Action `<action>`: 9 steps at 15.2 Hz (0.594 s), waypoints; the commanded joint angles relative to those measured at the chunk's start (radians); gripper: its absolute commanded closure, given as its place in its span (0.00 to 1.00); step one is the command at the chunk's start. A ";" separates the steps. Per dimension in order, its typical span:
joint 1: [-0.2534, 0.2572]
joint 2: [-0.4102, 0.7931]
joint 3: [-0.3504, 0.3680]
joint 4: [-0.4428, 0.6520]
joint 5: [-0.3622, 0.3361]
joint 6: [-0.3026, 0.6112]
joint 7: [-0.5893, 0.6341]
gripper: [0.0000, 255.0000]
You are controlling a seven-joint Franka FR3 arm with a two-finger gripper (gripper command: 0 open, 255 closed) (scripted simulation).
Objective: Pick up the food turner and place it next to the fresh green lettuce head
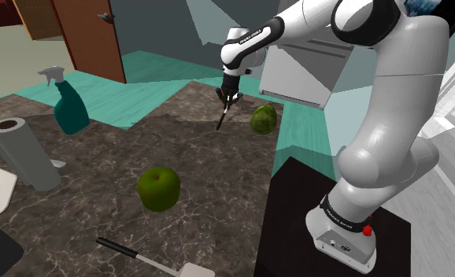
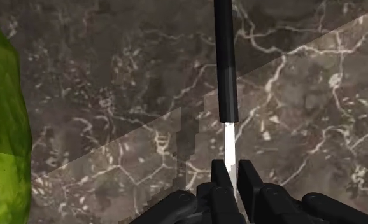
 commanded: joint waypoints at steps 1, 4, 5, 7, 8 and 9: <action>0.002 0.016 -0.003 -0.006 -0.005 0.022 0.002 1.00; 0.005 0.034 -0.006 -0.011 -0.011 0.044 0.005 1.00; 0.005 0.034 -0.006 -0.011 -0.011 0.044 0.005 1.00; 0.005 0.034 -0.006 -0.011 -0.011 0.044 0.005 1.00; 0.005 0.034 -0.006 -0.011 -0.011 0.044 0.005 1.00; 0.005 0.034 -0.006 -0.011 -0.011 0.044 0.005 1.00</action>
